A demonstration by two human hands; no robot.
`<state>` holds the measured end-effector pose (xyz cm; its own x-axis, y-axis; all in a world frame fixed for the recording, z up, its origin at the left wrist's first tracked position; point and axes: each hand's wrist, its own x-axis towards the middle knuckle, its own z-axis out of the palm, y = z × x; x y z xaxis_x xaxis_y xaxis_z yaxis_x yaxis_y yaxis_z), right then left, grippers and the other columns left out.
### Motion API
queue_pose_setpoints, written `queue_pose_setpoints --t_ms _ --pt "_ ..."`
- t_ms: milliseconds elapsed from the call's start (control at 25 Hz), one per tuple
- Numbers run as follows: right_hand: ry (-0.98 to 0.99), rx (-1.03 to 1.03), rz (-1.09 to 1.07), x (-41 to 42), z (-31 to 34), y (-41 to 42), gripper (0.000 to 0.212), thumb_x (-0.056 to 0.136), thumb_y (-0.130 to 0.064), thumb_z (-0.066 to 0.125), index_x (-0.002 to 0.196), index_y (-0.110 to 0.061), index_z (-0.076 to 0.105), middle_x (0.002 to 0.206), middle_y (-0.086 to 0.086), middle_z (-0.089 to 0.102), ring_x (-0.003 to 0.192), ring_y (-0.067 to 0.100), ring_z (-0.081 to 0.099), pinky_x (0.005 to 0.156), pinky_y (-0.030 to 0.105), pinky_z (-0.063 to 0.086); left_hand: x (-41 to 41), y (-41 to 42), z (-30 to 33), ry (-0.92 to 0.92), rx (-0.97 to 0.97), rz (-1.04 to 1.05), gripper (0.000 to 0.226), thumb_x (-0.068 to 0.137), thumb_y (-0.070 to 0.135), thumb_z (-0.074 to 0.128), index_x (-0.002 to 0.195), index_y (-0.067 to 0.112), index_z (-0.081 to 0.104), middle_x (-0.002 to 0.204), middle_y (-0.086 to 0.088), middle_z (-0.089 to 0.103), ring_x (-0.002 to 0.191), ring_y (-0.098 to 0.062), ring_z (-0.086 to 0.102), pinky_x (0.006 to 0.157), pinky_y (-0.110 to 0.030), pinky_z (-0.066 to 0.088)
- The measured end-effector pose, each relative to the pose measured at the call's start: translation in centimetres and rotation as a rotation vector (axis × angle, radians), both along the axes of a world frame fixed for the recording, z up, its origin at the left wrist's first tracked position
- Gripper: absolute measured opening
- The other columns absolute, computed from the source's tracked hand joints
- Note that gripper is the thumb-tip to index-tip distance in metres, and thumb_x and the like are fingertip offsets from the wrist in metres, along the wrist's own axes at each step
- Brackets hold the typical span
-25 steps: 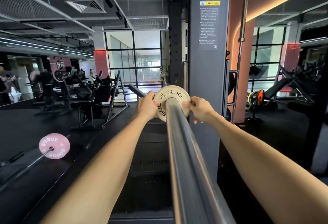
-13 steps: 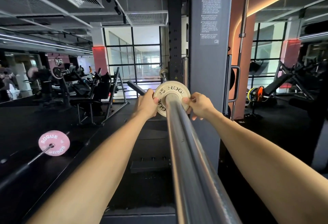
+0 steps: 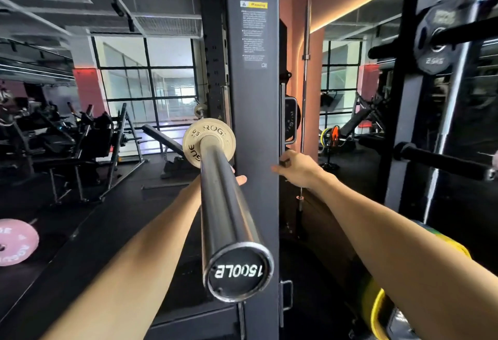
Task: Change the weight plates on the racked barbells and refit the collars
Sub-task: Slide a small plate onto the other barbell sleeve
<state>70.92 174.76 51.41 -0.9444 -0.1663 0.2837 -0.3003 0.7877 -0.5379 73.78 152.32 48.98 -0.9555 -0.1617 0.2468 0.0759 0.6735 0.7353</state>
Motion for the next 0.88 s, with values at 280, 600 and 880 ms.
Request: queue_pose_setpoints --t_ms 280,600,880 --pt "-0.009 0.050 -0.087 4.6 -1.0 8.4 0.056 0.080 -0.064 0.055 0.121 -0.025 0.058 0.118 0.000 0.066 0.105 0.022 0.062 0.091 0.037 0.051 1.2 7.4 0.8 -0.026 -0.265 -0.152 0.054 0.076 0.072 0.057 0.113 0.032 0.055 0.108 0.004 0.064 0.103 -0.019 0.059 0.096 -0.039 0.046" --pt "-0.131 0.115 0.030 9.4 -6.8 9.9 0.056 0.085 -0.056 0.059 0.128 -0.021 0.056 0.130 0.002 0.059 0.113 0.022 0.060 0.096 0.036 0.048 8.7 9.0 -6.3 -0.199 -0.243 -0.081 0.059 0.067 0.073 0.060 0.112 0.035 0.054 0.111 0.003 0.061 0.101 -0.020 0.059 0.095 -0.042 0.048" --pt "-0.239 0.174 0.244 12.4 -10.9 0.2 0.060 0.084 -0.056 0.061 0.130 -0.020 0.051 0.130 0.004 0.059 0.115 0.022 0.057 0.098 0.035 0.047 16.9 -0.8 -9.8 -0.310 -0.203 0.162 0.056 0.071 0.065 0.065 0.116 0.031 0.056 0.114 0.002 0.060 0.103 -0.021 0.057 0.095 -0.040 0.047"
